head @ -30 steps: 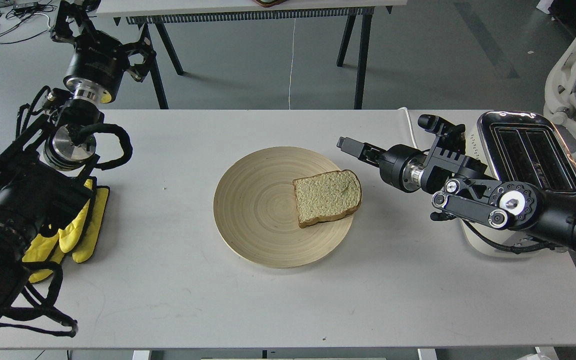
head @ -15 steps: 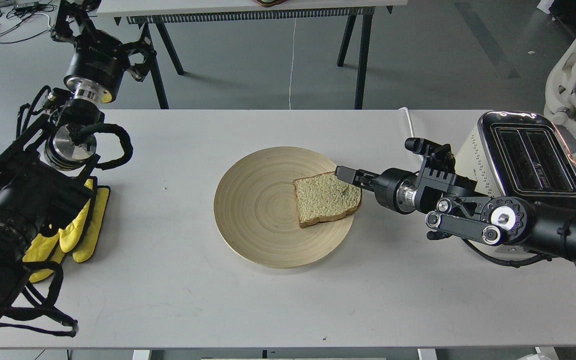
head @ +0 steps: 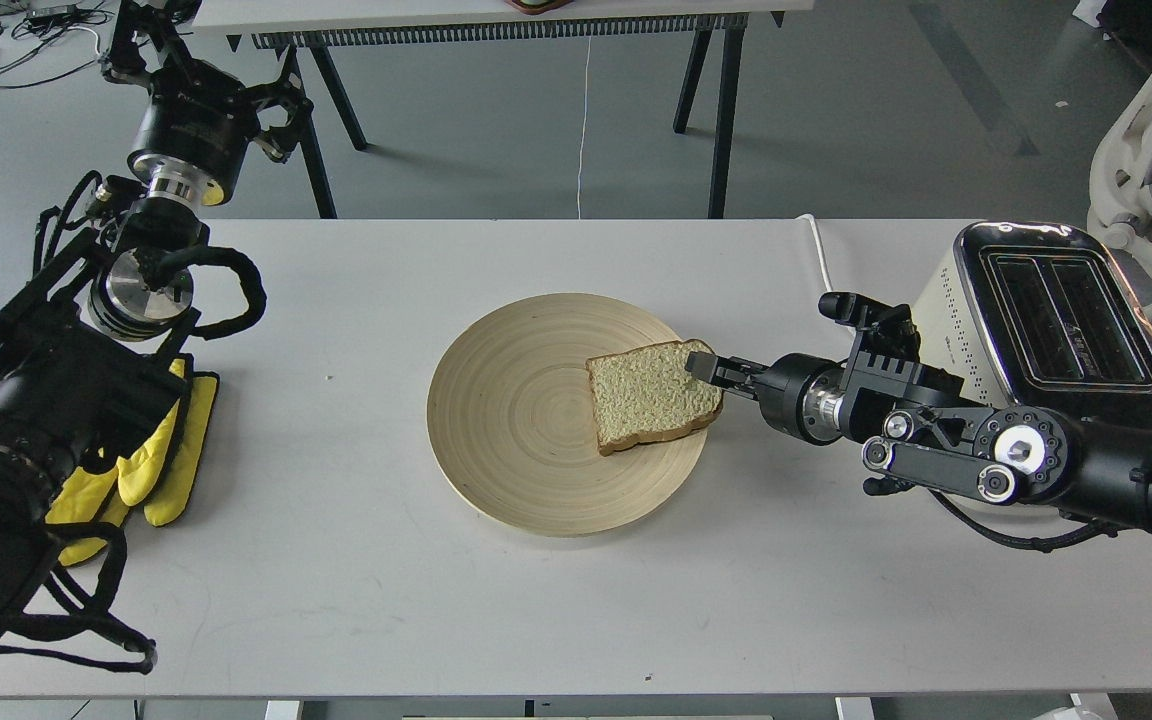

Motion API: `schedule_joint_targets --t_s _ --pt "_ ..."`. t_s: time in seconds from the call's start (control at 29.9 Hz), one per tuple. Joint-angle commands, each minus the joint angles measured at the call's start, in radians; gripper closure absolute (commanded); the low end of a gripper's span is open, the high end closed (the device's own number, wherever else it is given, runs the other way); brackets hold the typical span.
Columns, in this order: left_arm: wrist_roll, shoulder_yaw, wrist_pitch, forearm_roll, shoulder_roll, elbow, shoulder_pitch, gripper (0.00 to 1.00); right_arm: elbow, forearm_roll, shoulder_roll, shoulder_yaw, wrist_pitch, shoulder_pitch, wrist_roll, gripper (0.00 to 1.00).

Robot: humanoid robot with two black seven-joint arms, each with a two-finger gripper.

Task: Put bread in toaster with right arm
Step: 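Extend the right gripper to the bread slice edge on the plate, then close the right gripper on the bread and lift it off the plate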

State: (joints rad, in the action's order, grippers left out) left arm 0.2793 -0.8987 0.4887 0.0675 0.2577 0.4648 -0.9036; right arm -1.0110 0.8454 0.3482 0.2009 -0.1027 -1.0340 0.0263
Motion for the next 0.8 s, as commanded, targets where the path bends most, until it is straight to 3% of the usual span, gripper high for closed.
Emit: schedule_joint_targets --t_s 0.0,0.13,0.3,0.44,0.6,0.77 --pt "0.0 0.0 0.0 0.0 0.0 0.0 0.0 0.0 0.0 0.0 0.0 0.0 0.0 0.0 -0.002 0.66" --pt "0.0 0.0 0.0 0.0 0.0 0.0 0.0 0.0 0.0 0.0 0.002 -0.002 0.0 0.0 -0.002 0.72" --pt "0.0 0.0 0.0 0.0 0.0 0.0 0.0 0.0 0.0 -0.002 0.003 -0.002 0.001 -0.001 -0.002 0.89" --pt "0.0 0.0 0.0 0.0 0.0 0.0 0.0 0.0 0.0 -0.002 0.003 -0.003 0.001 -0.006 -0.002 0.9" --pt "0.0 0.0 0.0 0.0 0.0 0.0 0.0 0.0 -0.001 -0.002 0.003 -0.014 0.0 -0.009 -0.002 1.0" --pt "0.0 0.0 0.0 0.0 0.0 0.0 0.0 0.0 -0.043 -0.003 0.024 -0.018 0.001 -0.035 0.0 1.0"
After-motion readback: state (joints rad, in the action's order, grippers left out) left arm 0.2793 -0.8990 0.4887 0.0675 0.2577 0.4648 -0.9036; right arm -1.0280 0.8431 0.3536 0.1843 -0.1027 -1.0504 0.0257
